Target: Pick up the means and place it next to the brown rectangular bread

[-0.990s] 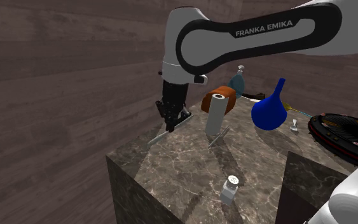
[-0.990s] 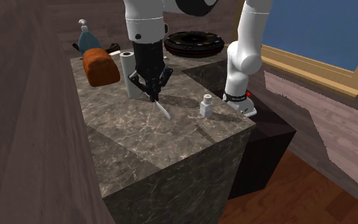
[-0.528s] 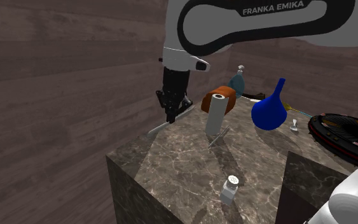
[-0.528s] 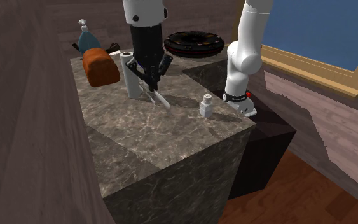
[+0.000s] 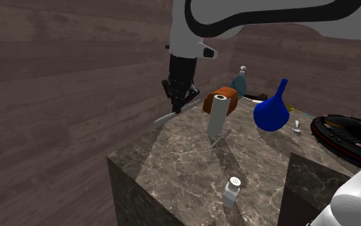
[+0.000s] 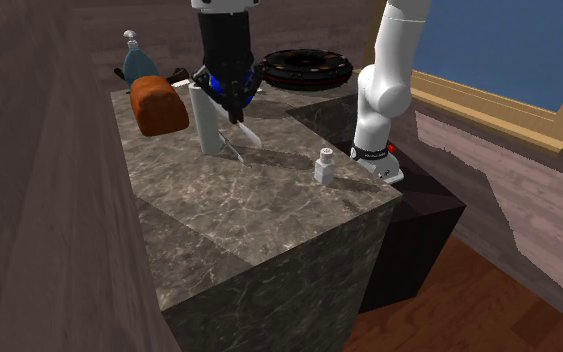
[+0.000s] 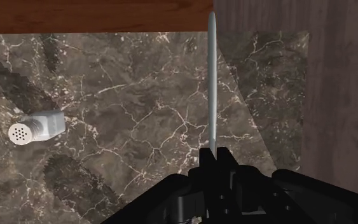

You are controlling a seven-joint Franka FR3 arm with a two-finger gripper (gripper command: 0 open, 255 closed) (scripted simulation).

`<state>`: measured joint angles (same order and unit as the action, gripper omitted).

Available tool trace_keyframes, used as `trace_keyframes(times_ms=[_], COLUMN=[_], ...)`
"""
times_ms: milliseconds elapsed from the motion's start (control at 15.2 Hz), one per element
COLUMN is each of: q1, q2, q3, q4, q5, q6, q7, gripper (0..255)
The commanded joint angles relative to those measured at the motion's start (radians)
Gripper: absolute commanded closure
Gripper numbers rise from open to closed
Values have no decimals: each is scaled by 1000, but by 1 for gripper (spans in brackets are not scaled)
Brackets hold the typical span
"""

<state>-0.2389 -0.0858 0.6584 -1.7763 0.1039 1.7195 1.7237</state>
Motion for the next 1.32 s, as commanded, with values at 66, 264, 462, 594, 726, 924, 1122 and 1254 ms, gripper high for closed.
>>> trace_keyframes(times_ms=[66,264,462,594,726,924,1122,1254], q1=[-30,-60,-88,-107,-126,-155,-184,-204], q2=[-51,-87,-111,-121,-125,-124,-113,-100], q3=[-48,-99,-148,-180,-211,-256,-299,-326], q4=[-48,-84,-110,-122,-129,-132,-124,-113], q5=[27,41,45,44,40,30,17,7], q6=[-1,-4,-8,-10,-12,-16,-20,-22], q7=[-85,-170,-250,-301,-351,-422,-491,-535], gripper=[255,255,255,255,255,255,255,255])
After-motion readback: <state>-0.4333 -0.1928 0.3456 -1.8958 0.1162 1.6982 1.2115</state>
